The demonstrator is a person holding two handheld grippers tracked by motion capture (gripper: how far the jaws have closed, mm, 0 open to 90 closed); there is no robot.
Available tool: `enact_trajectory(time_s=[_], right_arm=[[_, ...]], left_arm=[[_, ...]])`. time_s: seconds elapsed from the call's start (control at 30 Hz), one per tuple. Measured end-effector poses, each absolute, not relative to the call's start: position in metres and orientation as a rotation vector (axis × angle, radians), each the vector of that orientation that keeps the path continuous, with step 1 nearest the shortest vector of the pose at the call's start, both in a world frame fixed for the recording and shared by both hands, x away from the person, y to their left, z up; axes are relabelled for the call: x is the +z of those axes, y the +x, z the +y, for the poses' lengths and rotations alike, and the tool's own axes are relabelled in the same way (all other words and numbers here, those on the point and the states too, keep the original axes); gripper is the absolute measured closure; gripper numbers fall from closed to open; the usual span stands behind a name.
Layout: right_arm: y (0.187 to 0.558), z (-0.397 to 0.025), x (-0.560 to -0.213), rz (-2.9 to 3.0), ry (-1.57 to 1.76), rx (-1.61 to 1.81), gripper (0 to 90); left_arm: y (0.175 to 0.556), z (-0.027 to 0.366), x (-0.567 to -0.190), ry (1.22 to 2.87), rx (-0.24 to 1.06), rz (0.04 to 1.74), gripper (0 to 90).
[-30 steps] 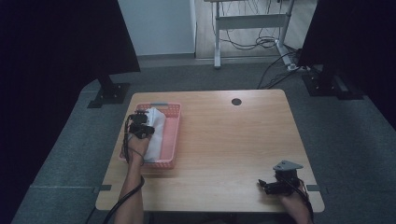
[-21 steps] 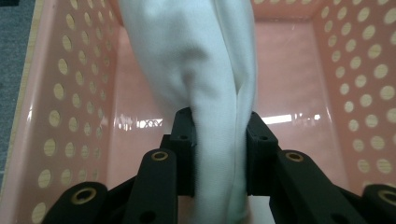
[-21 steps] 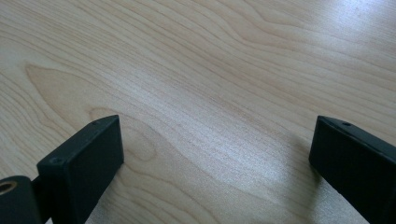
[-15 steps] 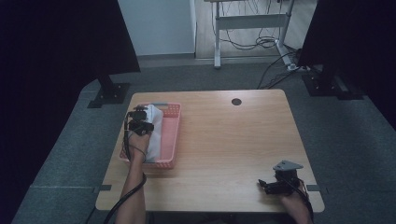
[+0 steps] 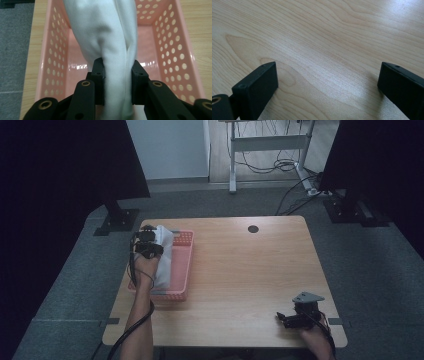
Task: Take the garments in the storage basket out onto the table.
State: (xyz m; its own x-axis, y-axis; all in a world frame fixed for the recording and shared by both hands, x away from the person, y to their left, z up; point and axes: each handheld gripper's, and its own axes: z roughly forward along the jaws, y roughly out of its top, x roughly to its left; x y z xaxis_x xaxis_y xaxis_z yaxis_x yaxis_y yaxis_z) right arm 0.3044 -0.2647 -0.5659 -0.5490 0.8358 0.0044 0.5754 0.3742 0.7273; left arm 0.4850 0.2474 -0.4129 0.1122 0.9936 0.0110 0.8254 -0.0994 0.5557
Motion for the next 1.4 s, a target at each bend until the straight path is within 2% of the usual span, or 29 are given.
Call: enact_trajectory(time_s=[0.87,1.4], right_arm=[[0.304,-0.265,-0.566,2.274,1.229,0.987,2.5],[0.304,-0.264,-0.566,2.282,1.219,0.992,2.5]], left_arm=[[0.476,0.211,-0.357,2.012,0.524,1.761,69.6],[0.474,0.180,-0.347,2.012,0.516,1.742,69.5]])
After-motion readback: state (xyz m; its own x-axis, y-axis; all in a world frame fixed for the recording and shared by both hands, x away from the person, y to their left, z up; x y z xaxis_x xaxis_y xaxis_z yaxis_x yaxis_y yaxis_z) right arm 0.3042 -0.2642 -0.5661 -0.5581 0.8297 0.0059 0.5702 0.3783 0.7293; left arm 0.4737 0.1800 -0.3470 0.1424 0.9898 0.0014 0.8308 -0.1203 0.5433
